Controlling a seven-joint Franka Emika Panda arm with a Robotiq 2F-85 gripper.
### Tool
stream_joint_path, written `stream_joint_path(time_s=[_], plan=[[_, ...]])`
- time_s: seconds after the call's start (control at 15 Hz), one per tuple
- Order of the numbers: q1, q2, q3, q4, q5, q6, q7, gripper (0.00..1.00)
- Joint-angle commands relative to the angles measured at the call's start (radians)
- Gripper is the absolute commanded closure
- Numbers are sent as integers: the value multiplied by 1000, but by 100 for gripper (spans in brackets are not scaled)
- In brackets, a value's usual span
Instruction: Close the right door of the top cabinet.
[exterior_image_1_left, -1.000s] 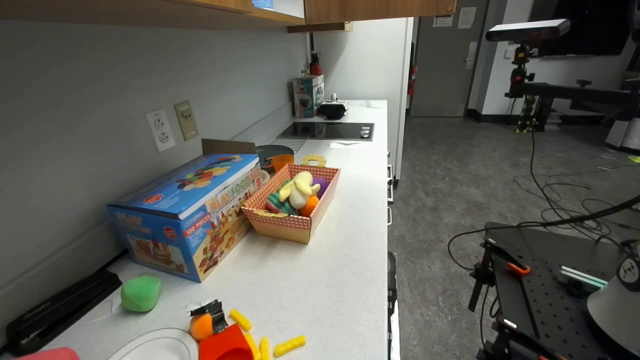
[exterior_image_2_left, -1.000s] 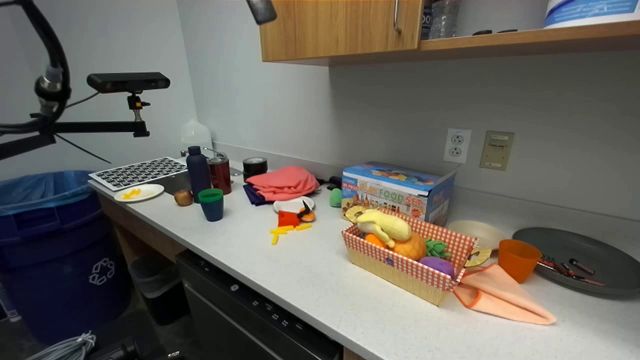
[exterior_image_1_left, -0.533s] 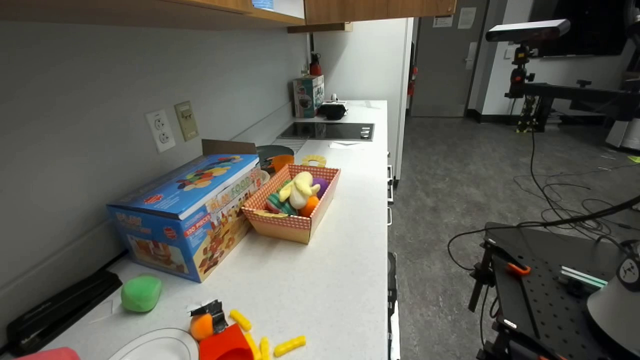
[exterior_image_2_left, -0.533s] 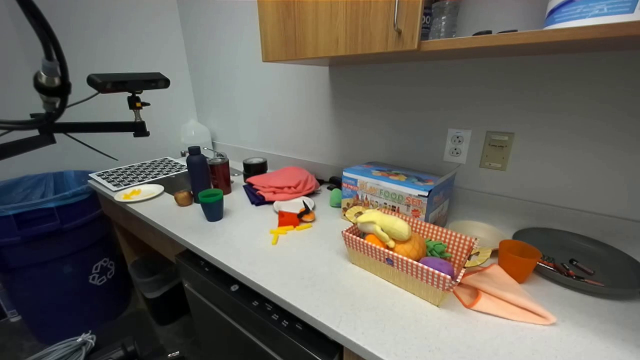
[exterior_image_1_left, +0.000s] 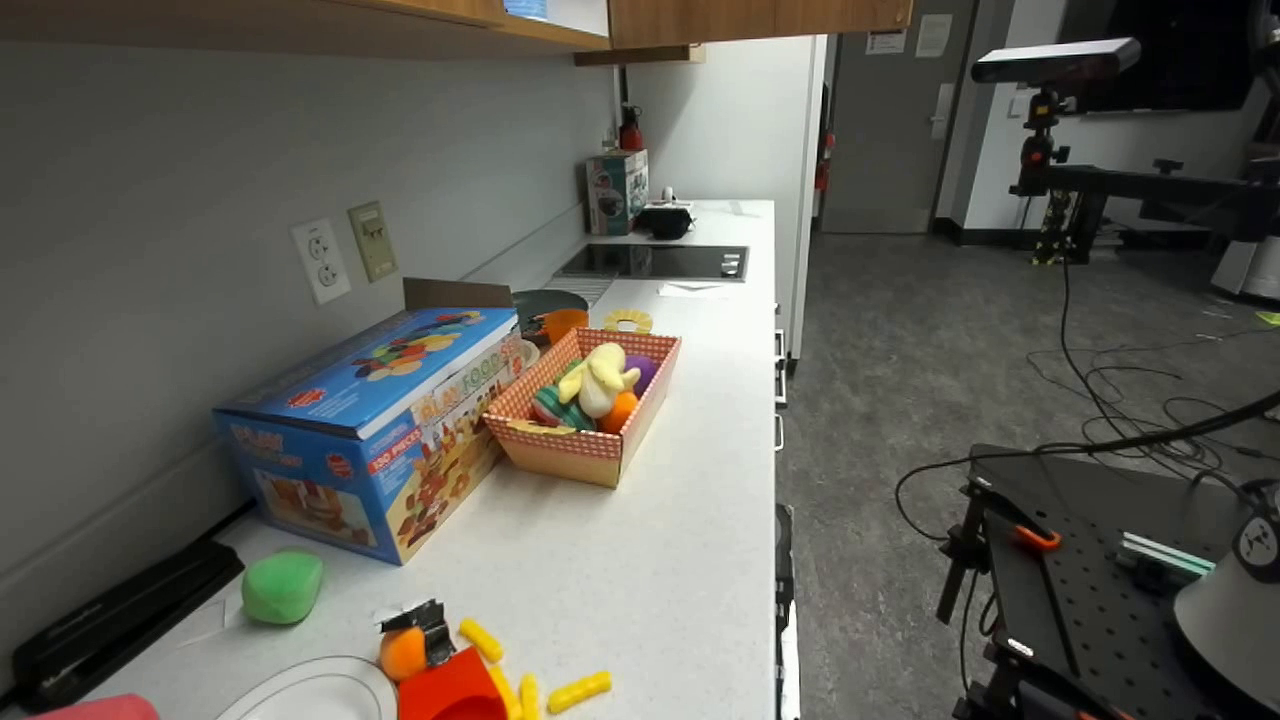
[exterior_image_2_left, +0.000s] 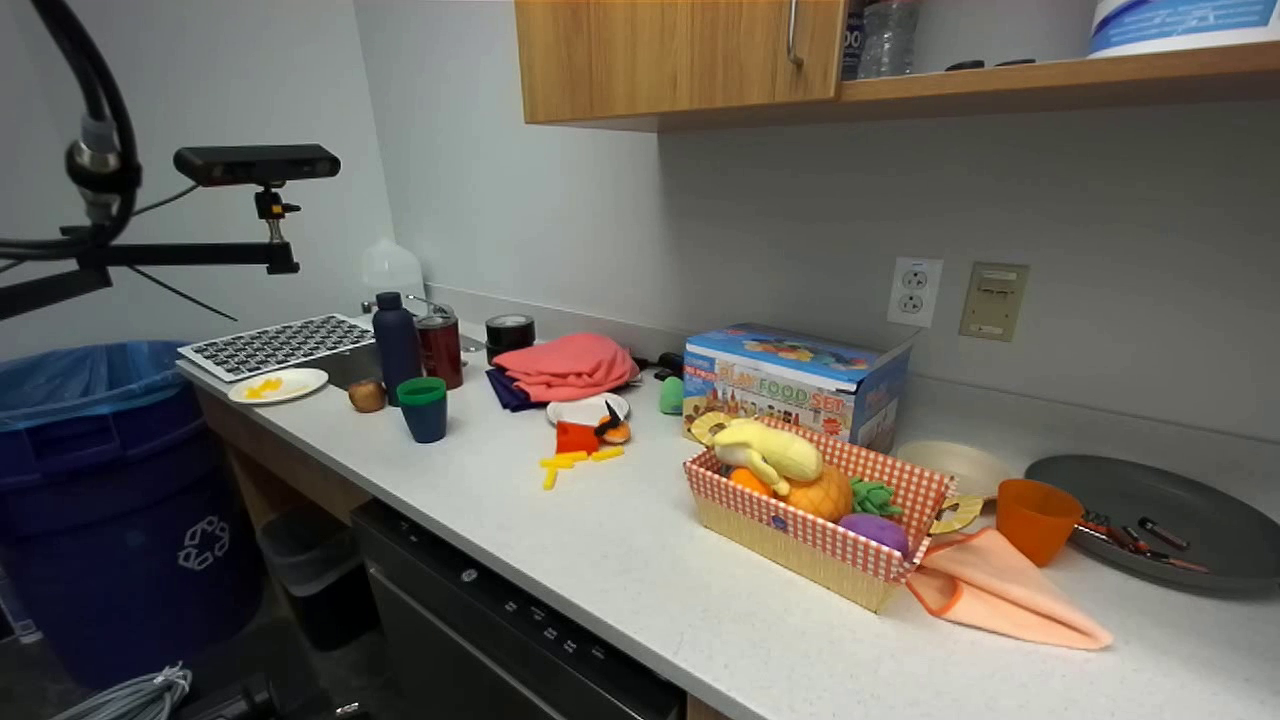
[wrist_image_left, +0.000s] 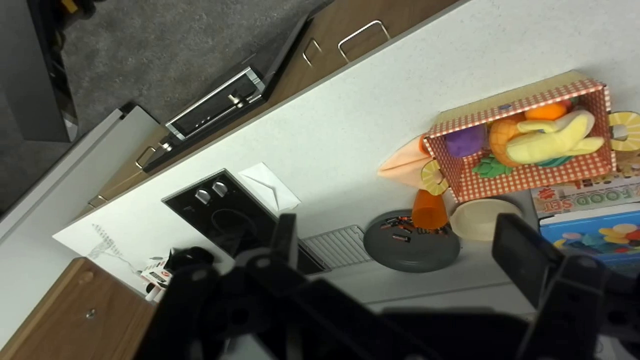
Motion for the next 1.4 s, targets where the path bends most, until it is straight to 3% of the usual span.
stream_joint_path(time_s=[0.0, 0.6, 0.67, 1.33], plan=[[-36, 1, -13, 33, -26, 0, 22, 0], [-170, 77, -135, 167, -55, 124, 110, 0], [-146, 26, -120, 109, -48, 100, 60, 0], [-176, 143, -178, 232, -52, 147, 79, 0]])
